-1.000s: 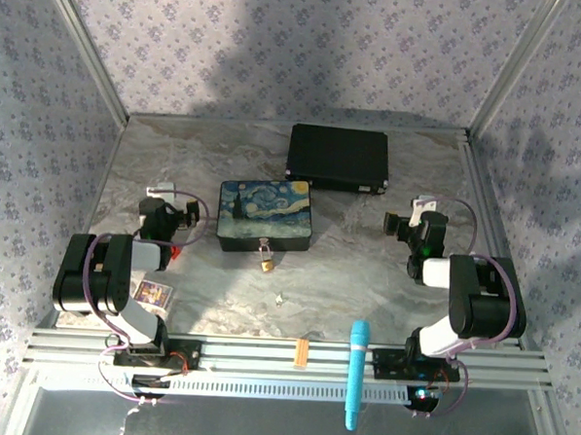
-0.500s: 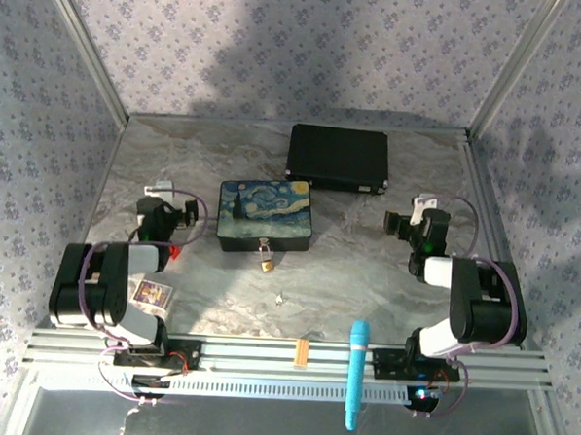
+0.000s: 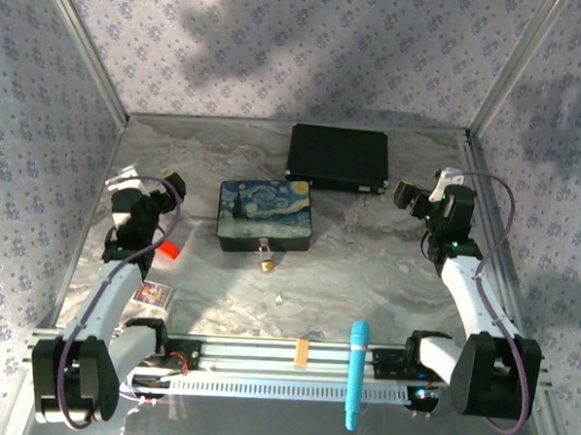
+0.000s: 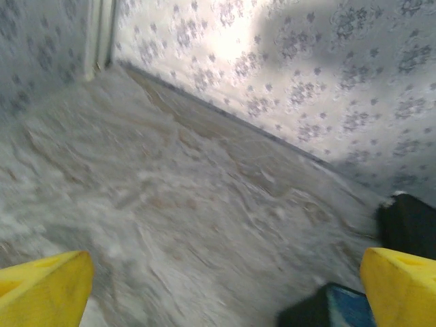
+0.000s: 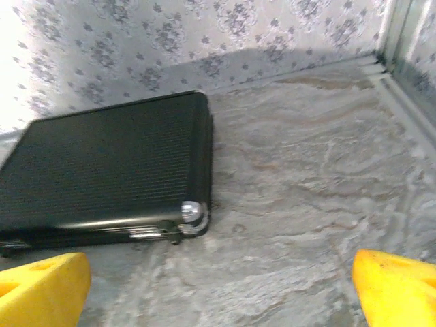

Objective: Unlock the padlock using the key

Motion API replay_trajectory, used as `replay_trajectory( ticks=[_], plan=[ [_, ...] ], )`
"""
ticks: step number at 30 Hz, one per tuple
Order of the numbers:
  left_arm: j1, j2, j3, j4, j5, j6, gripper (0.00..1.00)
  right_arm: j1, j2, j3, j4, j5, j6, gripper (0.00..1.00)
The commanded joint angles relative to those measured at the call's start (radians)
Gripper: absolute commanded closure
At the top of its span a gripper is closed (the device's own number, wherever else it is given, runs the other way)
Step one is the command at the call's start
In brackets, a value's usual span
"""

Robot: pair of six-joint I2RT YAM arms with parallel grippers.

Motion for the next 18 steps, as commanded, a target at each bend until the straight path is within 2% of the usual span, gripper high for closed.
replay_trajectory(
  ticks=[1,3,6,9,12,15,18],
  plan=[
    [-0.015,-0.009,0.062,-0.286,0.180,-0.233,0.00,0.033,-0.026,0.040,-0.289,-0.154,0.132,0.01],
    [-0.055,0.009,0.109,-0.418,0.234,-0.237,0.00,0.084,-0.023,0.069,-0.368,-0.173,0.159,0.01],
    [-0.146,0.010,0.149,-0.547,0.254,-0.208,0.00,0.201,-0.001,0.101,-0.494,-0.137,0.209,0.02],
    [-0.236,-0.009,0.132,-0.582,0.294,-0.228,0.00,0.391,0.016,0.118,-0.573,-0.030,0.264,0.03],
    [-0.331,-0.015,0.116,-0.617,0.310,-0.258,0.00,0.597,0.035,0.121,-0.582,0.058,0.367,0.07],
    [-0.429,-0.032,0.114,-0.678,0.258,-0.273,0.00,0.793,0.087,0.126,-0.563,0.130,0.462,0.10],
    [-0.497,-0.055,0.069,-0.641,0.262,-0.334,0.00,0.940,0.167,0.129,-0.512,0.169,0.545,0.16]
  ],
)
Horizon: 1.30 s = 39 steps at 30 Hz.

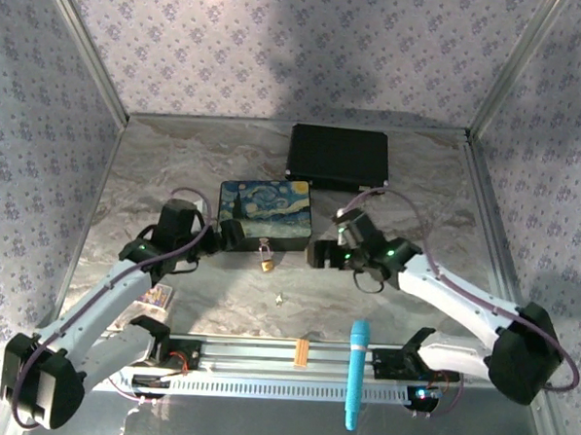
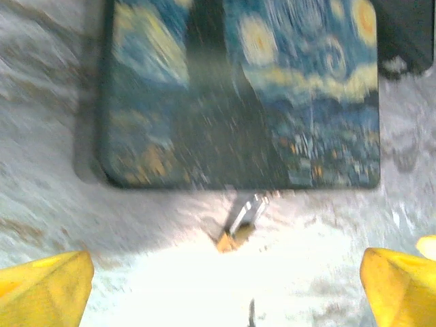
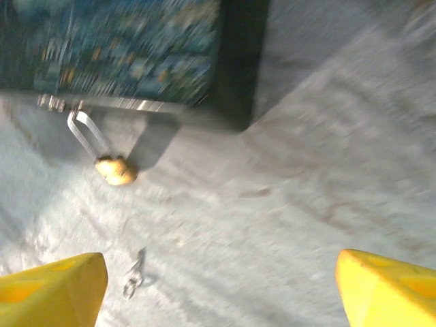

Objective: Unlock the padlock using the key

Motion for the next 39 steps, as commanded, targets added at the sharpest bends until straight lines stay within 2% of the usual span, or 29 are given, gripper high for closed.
replay_trajectory(
  ticks=[1,7,12,19,23,25,30,39],
  plan=[
    [-0.051,-0.037,-0.039,-0.027,0.006,-0.083,0.00,0.128,0.087,0.023,0.014,0.092,0.158,0.19],
    [-0.126,-0.059,-0.100,0.031,-0.039,-0.151,0.02,0.294,0.278,0.068,0.097,0.110,0.248,0.30],
    [-0.173,-0.026,-0.104,0.041,-0.073,-0.158,0.02,0.332,0.351,0.087,0.137,0.095,0.270,0.38],
    [-0.199,-0.025,-0.103,0.045,-0.095,-0.159,0.02,0.399,0.465,0.157,0.076,0.137,0.281,0.45],
    [-0.199,-0.028,-0.104,0.037,-0.104,-0.155,0.02,0.445,0.539,0.254,-0.085,0.243,0.296,0.47],
    [-0.202,-0.029,-0.104,0.037,-0.106,-0.156,0.02,0.454,0.568,0.276,-0.121,0.253,0.307,0.48],
    [-0.202,-0.041,-0.105,0.024,-0.117,-0.156,0.02,0.461,0.582,0.271,-0.153,0.259,0.321,0.52],
    [-0.202,-0.050,-0.121,0.036,-0.131,-0.170,0.02,0.447,0.518,0.204,-0.175,0.241,0.323,0.58]
  ],
)
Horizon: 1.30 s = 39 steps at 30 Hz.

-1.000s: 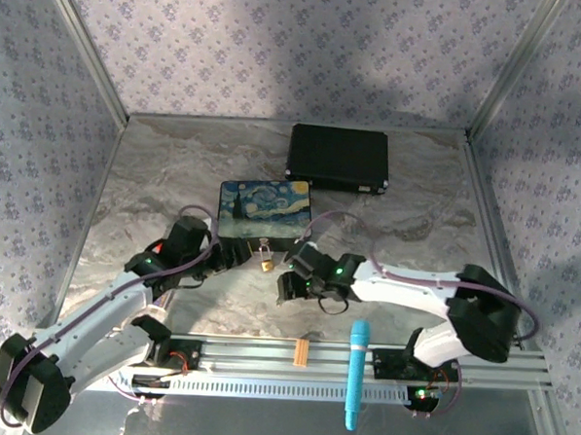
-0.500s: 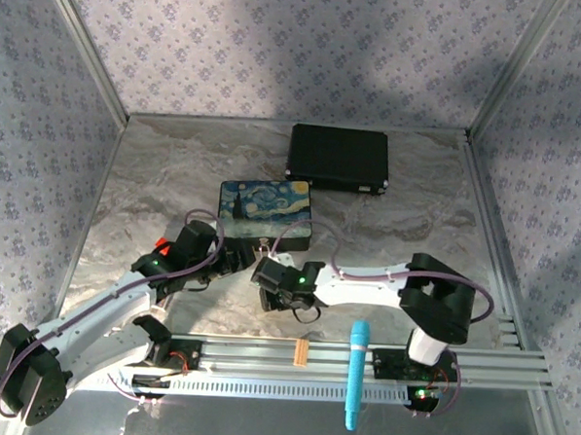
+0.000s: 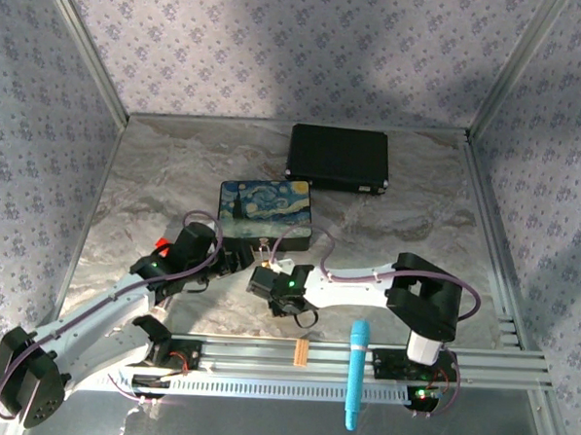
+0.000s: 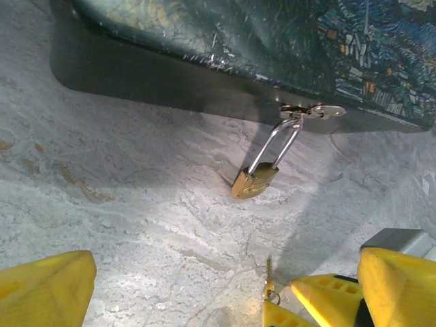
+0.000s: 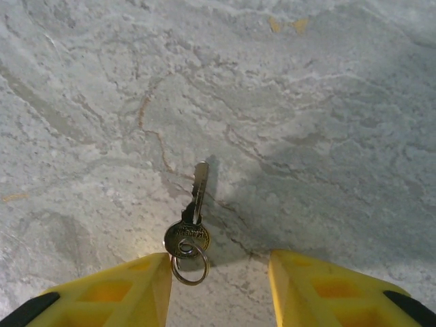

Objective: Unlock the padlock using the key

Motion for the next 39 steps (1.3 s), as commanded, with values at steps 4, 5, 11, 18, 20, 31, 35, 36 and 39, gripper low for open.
replay_trajectory(
  ticks=[4,5,11,18,20,31,35,36,39],
  plan=[
    [-0.007,-0.003,-0.006,0.017,-0.013,-0.016,0.02,-0.021,-0.082,-0.050,-0.029,-0.001,0.015,0.59],
    [-0.007,-0.002,-0.006,0.017,-0.014,-0.016,0.02,-0.022,-0.094,-0.059,0.006,-0.011,0.003,0.59],
    [-0.009,-0.005,-0.003,0.018,-0.009,-0.019,0.02,-0.039,-0.130,-0.110,0.151,-0.078,0.001,0.59],
    [-0.011,-0.017,-0.016,0.017,-0.014,-0.023,0.02,-0.069,-0.118,-0.129,0.138,-0.072,0.014,0.61],
    [-0.013,-0.019,-0.022,0.022,-0.013,-0.027,0.02,-0.070,-0.112,-0.127,0.139,-0.073,0.012,0.63],
    [-0.014,-0.021,-0.026,0.021,-0.025,-0.031,0.02,-0.056,-0.052,-0.123,0.141,-0.094,0.012,0.67],
    [-0.014,-0.021,-0.029,0.023,-0.029,-0.036,0.02,-0.049,-0.026,-0.117,0.133,-0.091,0.011,0.69],
    [-0.014,-0.022,-0.029,0.023,-0.030,-0.037,0.02,-0.046,-0.021,-0.114,0.131,-0.093,0.010,0.70],
    [-0.015,-0.022,-0.030,0.025,-0.030,-0.042,0.02,-0.030,0.005,-0.098,0.120,-0.090,0.009,0.73]
  ],
)
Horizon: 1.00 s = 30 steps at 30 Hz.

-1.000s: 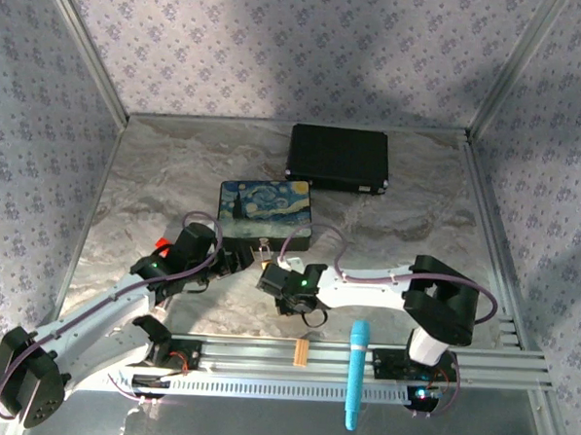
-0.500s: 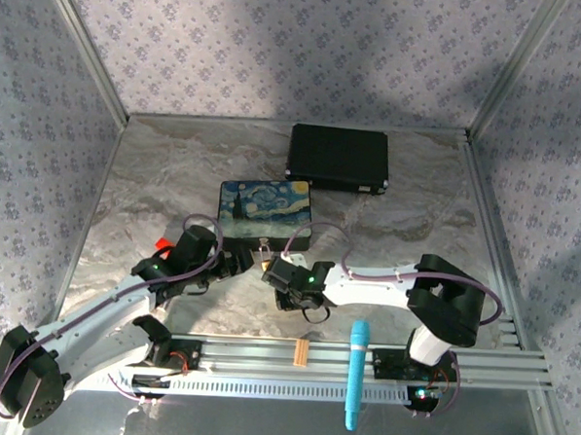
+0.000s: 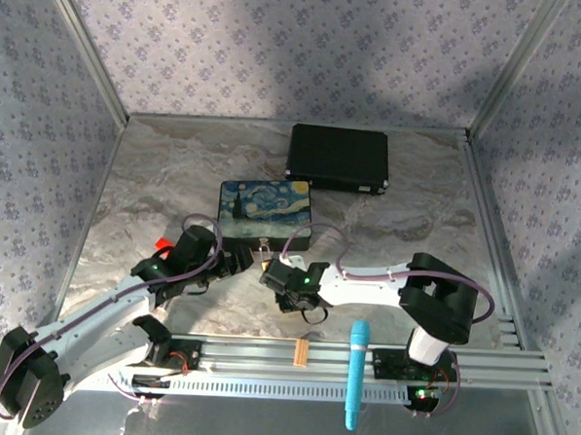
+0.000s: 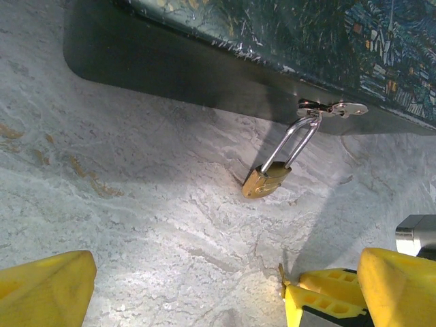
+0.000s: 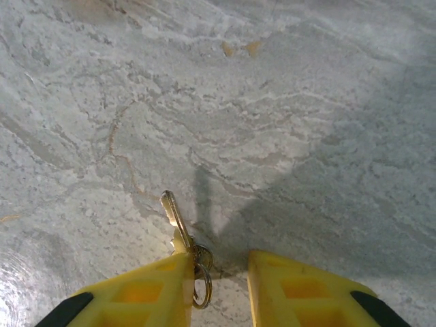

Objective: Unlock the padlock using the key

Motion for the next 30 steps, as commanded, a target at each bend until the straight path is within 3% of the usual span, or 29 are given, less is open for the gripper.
replay_trajectory(
  ticks=[1,10,16,24,30],
  plan=[
    [-0.008,-0.015,-0.003,0.008,-0.014,-0.015,0.02,0.030,0.078,0.010,-0.012,-0.035,0.012,0.73],
    [-0.012,-0.015,-0.015,0.040,-0.006,-0.040,0.03,0.010,0.019,-0.058,0.087,-0.082,0.001,0.96],
    [-0.035,-0.012,-0.078,0.203,0.034,-0.135,0.10,-0.049,-0.070,-0.113,0.128,-0.135,-0.071,1.00],
    [-0.158,-0.010,-0.198,0.500,-0.051,-0.376,0.18,-0.120,-0.196,-0.164,0.219,-0.228,-0.074,1.00],
    [-0.205,0.023,-0.205,0.557,-0.087,-0.466,0.22,-0.151,-0.238,-0.139,0.229,-0.260,-0.080,1.00]
  ],
)
